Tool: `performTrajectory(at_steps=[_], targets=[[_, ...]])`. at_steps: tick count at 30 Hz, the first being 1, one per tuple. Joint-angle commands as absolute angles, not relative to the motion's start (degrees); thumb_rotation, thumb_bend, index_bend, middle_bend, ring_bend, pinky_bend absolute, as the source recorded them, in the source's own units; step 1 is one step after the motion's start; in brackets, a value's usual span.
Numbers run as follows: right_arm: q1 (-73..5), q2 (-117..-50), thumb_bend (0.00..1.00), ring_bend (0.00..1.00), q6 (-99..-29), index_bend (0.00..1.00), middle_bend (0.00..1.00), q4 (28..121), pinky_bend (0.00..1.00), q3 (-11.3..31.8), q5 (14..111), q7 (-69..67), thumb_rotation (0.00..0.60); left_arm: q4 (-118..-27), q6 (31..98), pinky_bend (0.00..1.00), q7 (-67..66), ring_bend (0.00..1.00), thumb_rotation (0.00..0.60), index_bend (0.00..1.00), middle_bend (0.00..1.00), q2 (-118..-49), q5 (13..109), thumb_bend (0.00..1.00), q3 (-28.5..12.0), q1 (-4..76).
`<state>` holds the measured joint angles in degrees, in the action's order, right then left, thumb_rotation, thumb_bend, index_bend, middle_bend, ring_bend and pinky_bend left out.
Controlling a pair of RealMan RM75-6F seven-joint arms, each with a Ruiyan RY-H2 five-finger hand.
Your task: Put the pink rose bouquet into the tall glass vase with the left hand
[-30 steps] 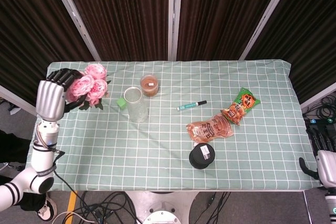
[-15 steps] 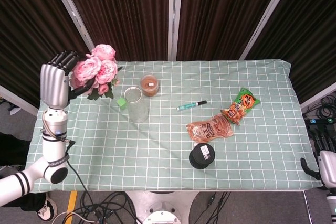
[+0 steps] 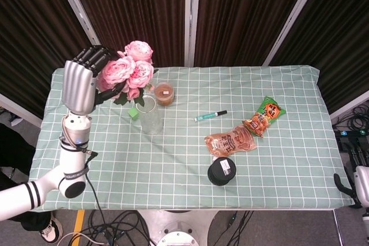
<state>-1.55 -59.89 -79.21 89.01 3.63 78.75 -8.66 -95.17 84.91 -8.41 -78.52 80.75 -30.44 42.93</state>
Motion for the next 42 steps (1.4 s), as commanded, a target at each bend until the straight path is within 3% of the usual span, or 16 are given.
performTrajectory(at_steps=[1, 22, 27, 42], targets=[[-1.48, -59.87, 0.33, 0.00, -79.27, 0.00, 0.00, 88.88, 0.00, 3.67, 78.75, -8.86, 0.600, -96.55, 84.66, 0.49, -9.54, 0.40, 0.600, 0.49, 0.46, -77.43, 80.53, 0.34, -30.88, 43.30], [-1.50, -60.17, 0.33, 0.00, -78.82, 0.00, 0.00, 88.65, 0.00, 3.59, 78.78, -8.84, 0.600, -106.37, 80.82, 0.49, -8.90, 0.40, 0.600, 0.49, 0.46, -72.42, 72.02, 0.34, -30.64, 41.74], [-1.47, -60.35, 0.33, 0.00, -78.65, 0.00, 0.00, 88.40, 0.00, 3.55, 78.66, -8.90, 0.600, -105.41, 80.04, 0.49, -7.90, 0.40, 0.600, 0.49, 0.46, -73.02, 70.38, 0.34, -30.06, 41.85], [-1.69, -60.87, 0.33, 0.00, -77.37, 0.00, 0.00, 87.60, 0.00, 3.37, 78.01, -8.56, 0.600, -93.42, 77.15, 0.49, -2.64, 0.40, 0.600, 0.49, 0.46, -81.02, 70.66, 0.34, -22.74, 41.54]])
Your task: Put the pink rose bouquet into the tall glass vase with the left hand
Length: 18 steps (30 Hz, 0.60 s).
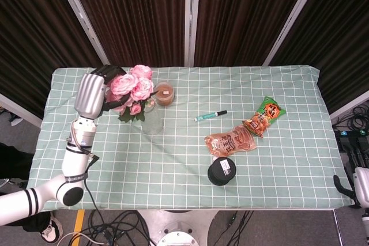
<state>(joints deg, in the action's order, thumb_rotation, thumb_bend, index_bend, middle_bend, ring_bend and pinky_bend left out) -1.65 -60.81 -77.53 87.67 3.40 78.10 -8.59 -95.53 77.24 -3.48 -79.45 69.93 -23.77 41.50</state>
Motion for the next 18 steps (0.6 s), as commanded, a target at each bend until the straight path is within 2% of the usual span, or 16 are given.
performTrajectory(at_steps=[1, 12, 18], targets=[[-1.72, -60.93, 0.33, 0.00, -77.23, 0.00, 0.00, 87.53, 0.00, 3.34, 77.97, -8.54, 0.600, -92.21, 77.09, 0.49, -2.51, 0.40, 0.600, 0.49, 0.46, -81.69, 70.95, 0.34, -22.40, 41.64], [-1.72, -61.26, 0.33, 0.00, -76.74, 0.00, 0.00, 86.77, 0.00, 3.26, 77.78, -9.02, 0.600, -87.95, 74.39, 0.48, -0.84, 0.38, 0.600, 0.45, 0.44, -84.00, 70.61, 0.34, -20.41, 41.47], [-1.69, -61.25, 0.33, 0.00, -76.72, 0.00, 0.00, 86.69, 0.00, 3.30, 77.74, -9.17, 0.600, -88.00, 74.25, 0.38, 0.54, 0.24, 0.600, 0.30, 0.34, -83.90, 71.40, 0.33, -20.63, 41.30]])
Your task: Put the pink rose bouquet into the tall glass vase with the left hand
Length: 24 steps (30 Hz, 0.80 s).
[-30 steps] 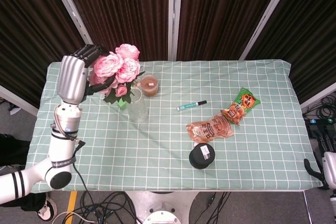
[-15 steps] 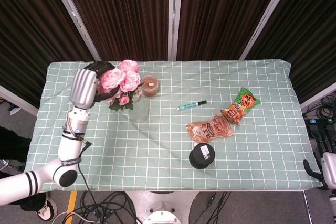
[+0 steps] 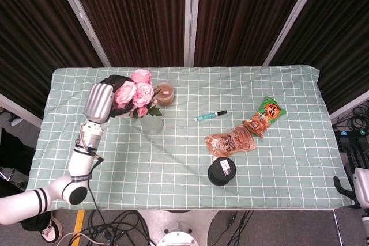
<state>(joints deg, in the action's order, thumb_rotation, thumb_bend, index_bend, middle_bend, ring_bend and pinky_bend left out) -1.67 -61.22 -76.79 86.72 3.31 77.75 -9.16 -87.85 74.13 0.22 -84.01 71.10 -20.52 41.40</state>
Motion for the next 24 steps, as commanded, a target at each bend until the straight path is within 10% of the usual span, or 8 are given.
performTrajectory(at_steps=[1, 17, 24], targets=[[-1.70, -61.27, 0.33, 0.00, -76.68, 0.00, 0.00, 86.67, 0.00, 3.29, 77.74, -9.17, 0.600, -88.29, 74.26, 0.35, 0.97, 0.22, 0.600, 0.27, 0.30, -83.75, 71.55, 0.32, -20.71, 41.21], [-1.46, -60.71, 0.33, 0.00, -77.71, 0.00, 0.00, 87.59, 0.00, 3.42, 78.40, -9.07, 0.600, -98.91, 83.90, 0.20, 0.74, 0.08, 0.600, 0.15, 0.11, -76.97, 75.59, 0.28, -24.38, 36.28], [-1.41, -61.10, 0.33, 0.00, -77.55, 0.00, 0.00, 86.88, 0.00, 3.34, 78.38, -9.63, 0.600, -103.30, 90.31, 0.19, -4.35, 0.08, 0.600, 0.15, 0.11, -72.29, 78.26, 0.27, -15.54, 25.93]])
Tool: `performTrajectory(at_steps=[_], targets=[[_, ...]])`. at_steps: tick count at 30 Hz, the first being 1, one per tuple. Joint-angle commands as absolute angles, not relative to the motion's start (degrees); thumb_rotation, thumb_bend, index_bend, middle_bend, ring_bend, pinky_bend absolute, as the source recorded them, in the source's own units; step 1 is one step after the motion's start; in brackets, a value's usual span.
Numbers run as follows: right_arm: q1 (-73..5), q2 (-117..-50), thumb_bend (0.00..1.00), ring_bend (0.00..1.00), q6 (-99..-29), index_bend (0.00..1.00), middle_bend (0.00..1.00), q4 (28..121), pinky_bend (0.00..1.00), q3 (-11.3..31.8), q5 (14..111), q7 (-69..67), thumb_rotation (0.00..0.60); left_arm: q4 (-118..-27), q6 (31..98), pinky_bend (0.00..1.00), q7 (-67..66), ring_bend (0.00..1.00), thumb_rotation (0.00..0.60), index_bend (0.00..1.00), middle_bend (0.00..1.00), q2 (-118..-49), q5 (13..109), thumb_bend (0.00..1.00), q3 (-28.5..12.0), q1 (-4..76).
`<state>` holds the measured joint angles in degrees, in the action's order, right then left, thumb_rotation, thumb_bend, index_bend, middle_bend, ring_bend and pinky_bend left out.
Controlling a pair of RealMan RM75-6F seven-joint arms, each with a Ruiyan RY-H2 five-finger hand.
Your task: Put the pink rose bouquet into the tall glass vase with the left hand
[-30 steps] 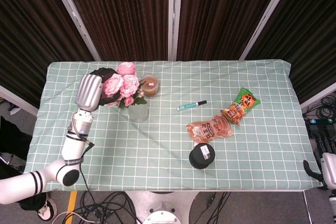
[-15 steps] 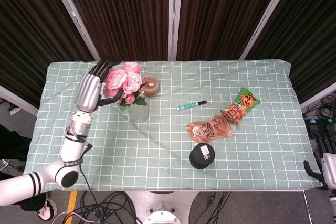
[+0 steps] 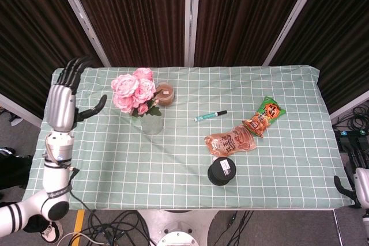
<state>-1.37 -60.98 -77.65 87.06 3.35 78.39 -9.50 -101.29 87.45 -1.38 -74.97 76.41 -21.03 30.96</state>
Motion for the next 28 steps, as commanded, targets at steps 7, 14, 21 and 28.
performTrajectory(at_steps=[7, 14, 21, 28], targets=[[-0.90, -63.10, 0.33, 0.00, -80.81, 0.00, 0.00, 85.00, 0.00, 3.61, 80.69, -10.92, 0.600, -95.91, 93.47, 0.18, -2.90, 0.08, 0.600, 0.15, 0.11, -74.11, 81.91, 0.26, -5.05, 17.07], [-0.59, -65.08, 0.31, 0.00, -83.51, 0.00, 0.00, 82.58, 0.00, 3.26, 83.47, -11.21, 0.600, -87.97, 93.24, 0.18, -2.13, 0.06, 0.600, 0.16, 0.11, -75.99, 84.84, 0.22, 2.75, 10.94], [-0.18, -67.67, 0.30, 0.00, -84.78, 0.00, 0.00, 80.88, 0.00, 3.25, 83.18, -5.37, 0.600, -81.04, 93.42, 0.17, -4.31, 0.04, 0.600, 0.17, 0.08, -77.40, 86.75, 0.19, 5.71, 7.09], [-0.25, -68.16, 0.31, 0.00, -84.40, 0.00, 0.00, 80.70, 0.00, 3.08, 83.16, -4.73, 0.600, -79.65, 93.01, 0.16, -2.90, 0.04, 0.600, 0.17, 0.08, -77.12, 86.30, 0.19, 4.85, 5.44]])
